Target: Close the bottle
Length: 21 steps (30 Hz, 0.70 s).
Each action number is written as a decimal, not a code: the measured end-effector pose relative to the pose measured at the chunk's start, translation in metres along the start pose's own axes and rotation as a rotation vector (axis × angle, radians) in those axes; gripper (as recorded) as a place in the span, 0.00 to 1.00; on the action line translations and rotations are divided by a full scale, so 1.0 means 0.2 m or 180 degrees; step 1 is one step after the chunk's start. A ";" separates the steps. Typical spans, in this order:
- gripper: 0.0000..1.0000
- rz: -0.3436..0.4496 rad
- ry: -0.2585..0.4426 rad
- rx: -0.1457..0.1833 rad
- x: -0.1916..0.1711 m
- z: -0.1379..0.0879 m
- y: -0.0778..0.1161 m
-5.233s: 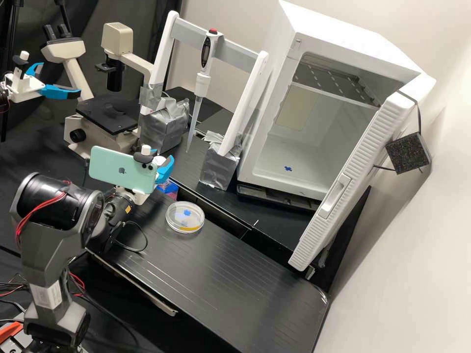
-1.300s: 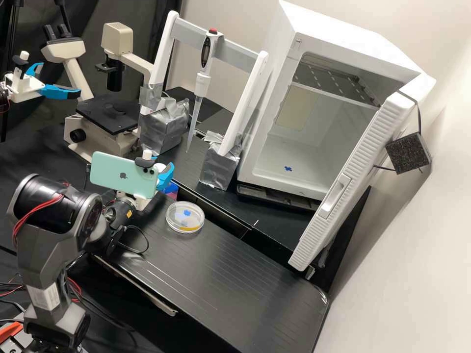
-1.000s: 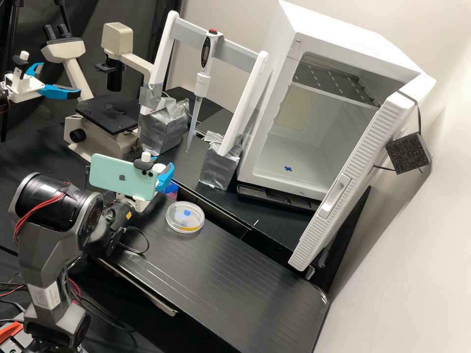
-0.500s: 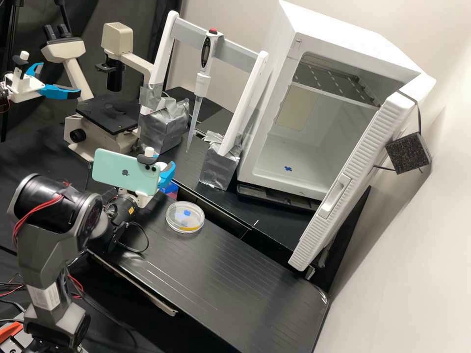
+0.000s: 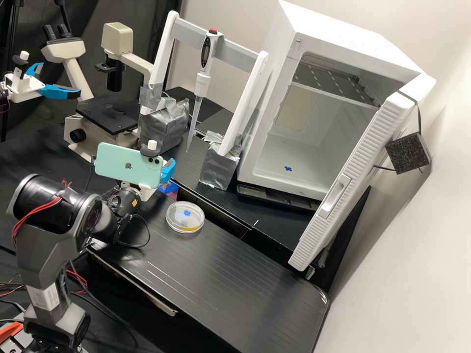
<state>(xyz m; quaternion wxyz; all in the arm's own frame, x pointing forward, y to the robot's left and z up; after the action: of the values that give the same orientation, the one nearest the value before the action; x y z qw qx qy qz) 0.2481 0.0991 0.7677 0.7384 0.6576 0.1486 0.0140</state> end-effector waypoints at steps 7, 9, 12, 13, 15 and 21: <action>0.00 -0.0015 -0.0059 -0.0018 0.01 0.03 0.00; 0.00 -0.0012 -0.0062 -0.0025 0.01 0.03 0.00; 0.00 -0.0032 -0.0061 -0.0035 0.00 0.03 -0.01; 0.00 -0.0031 -0.0060 -0.0035 0.00 0.03 -0.01; 0.00 -0.0046 -0.0058 -0.0043 -0.02 0.04 -0.01; 0.00 -0.0040 -0.0023 -0.0060 -0.06 0.03 0.00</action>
<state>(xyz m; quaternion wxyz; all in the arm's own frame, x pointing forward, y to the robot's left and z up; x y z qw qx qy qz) 0.2382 0.0910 0.7697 0.7452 0.6497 0.1500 0.0084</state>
